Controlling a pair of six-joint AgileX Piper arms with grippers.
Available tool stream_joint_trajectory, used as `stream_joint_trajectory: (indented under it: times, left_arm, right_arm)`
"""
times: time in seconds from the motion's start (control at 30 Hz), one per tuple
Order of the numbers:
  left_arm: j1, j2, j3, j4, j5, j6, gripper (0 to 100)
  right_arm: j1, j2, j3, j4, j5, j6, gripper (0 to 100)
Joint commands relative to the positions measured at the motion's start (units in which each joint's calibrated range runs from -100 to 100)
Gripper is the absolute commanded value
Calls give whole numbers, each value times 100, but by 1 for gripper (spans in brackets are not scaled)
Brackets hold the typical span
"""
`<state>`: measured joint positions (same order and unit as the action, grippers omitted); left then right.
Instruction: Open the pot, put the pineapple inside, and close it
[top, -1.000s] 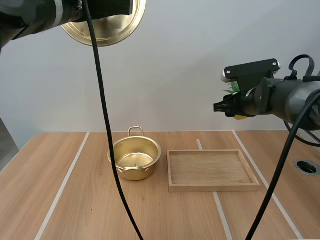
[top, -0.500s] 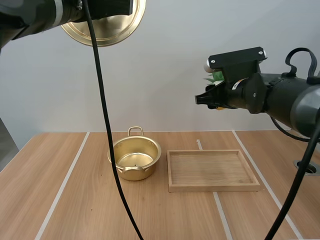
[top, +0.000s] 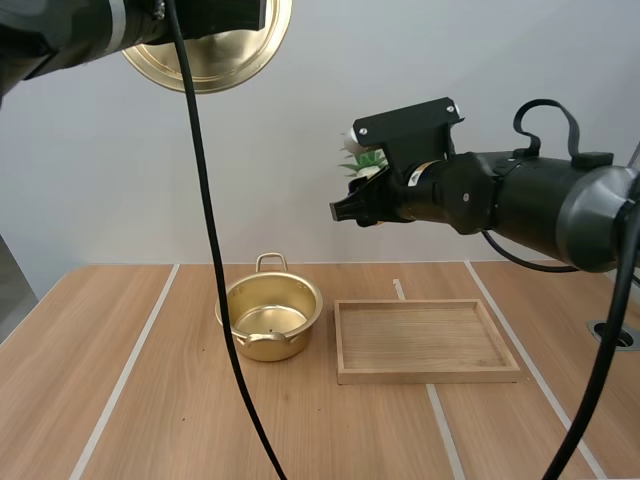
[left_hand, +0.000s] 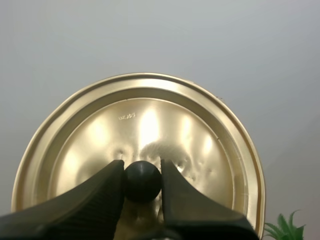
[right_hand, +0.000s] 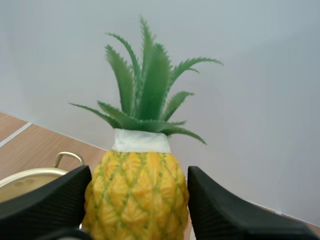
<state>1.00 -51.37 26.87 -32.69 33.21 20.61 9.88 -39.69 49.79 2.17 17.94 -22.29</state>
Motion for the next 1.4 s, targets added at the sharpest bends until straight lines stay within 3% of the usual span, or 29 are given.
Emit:
stream_joint_trajectory:
  times: [0.0,0.3,0.67,1.37]
  left_arm:
    - [-17,-32,-50,-47,-132,-42,0]
    - [-17,-32,-50,-47,-132,-42,0]
    - [-17,-32,-50,-47,-132,-42,0]
    - [-17,-32,-50,-47,-132,-42,0]
  right_arm:
    - [137,202,0,27,-250,-51,0]
    - [698,856,0,56,-525,-51,0]
    - [1024,1520,0,-80,-854,-51,0]
    - [1047,3129,0,-328,-2246,-160,0]
